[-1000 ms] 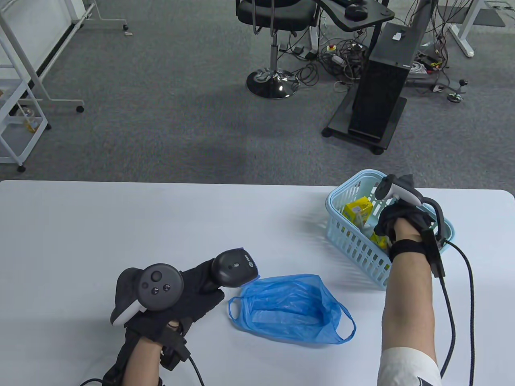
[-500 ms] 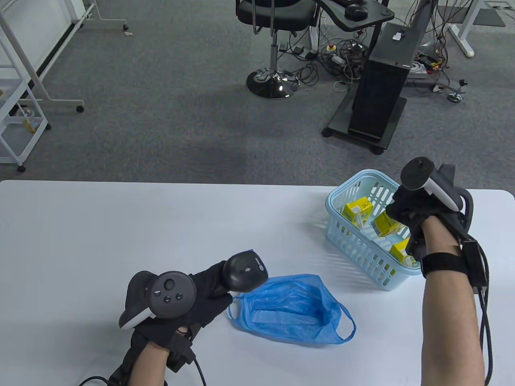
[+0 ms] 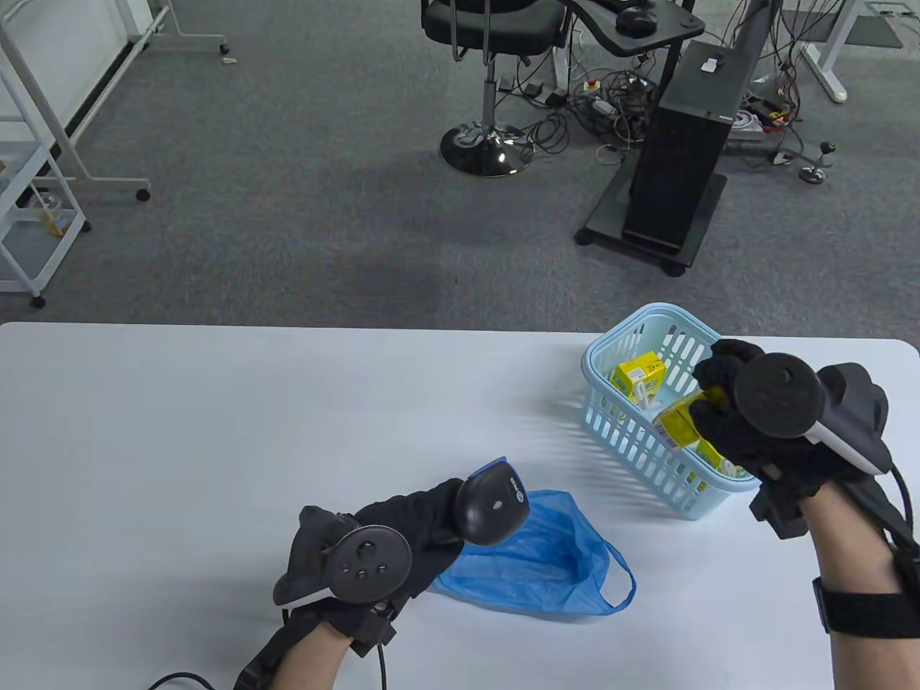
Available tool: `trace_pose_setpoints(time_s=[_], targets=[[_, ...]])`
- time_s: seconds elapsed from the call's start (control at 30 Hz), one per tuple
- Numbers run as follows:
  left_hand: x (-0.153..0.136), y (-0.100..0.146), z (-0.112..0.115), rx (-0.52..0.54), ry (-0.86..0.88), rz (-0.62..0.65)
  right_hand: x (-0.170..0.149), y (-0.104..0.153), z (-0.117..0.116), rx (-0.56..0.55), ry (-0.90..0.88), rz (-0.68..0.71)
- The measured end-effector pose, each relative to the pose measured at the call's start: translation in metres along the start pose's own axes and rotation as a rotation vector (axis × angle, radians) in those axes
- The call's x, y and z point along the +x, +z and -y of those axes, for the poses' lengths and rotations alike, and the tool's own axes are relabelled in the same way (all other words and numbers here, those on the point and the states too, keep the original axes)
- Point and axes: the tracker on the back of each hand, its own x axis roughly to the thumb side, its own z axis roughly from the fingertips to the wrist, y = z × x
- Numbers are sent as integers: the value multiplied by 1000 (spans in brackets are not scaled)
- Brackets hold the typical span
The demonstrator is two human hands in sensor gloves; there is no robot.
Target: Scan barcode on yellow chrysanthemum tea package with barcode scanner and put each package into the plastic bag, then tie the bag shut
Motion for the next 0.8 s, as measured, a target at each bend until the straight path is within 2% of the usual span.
trace_pose_setpoints(time_s=[0.2, 0.43, 0.53, 0.67, 0.8], targets=[[-5, -1, 7, -20, 11, 5, 20, 35, -23, -76, -90, 80], [-3, -5, 17, -24, -15, 16, 25, 53, -62, -121, -286, 79], [2, -7, 24, -47, -43, 29, 28, 59, -76, -118, -296, 96], [8, -7, 33, 62, -69, 87, 28, 68, -97, -88, -309, 113], [11, -9, 41, 31, -19, 79, 20, 65, -110, -46, -374, 81]])
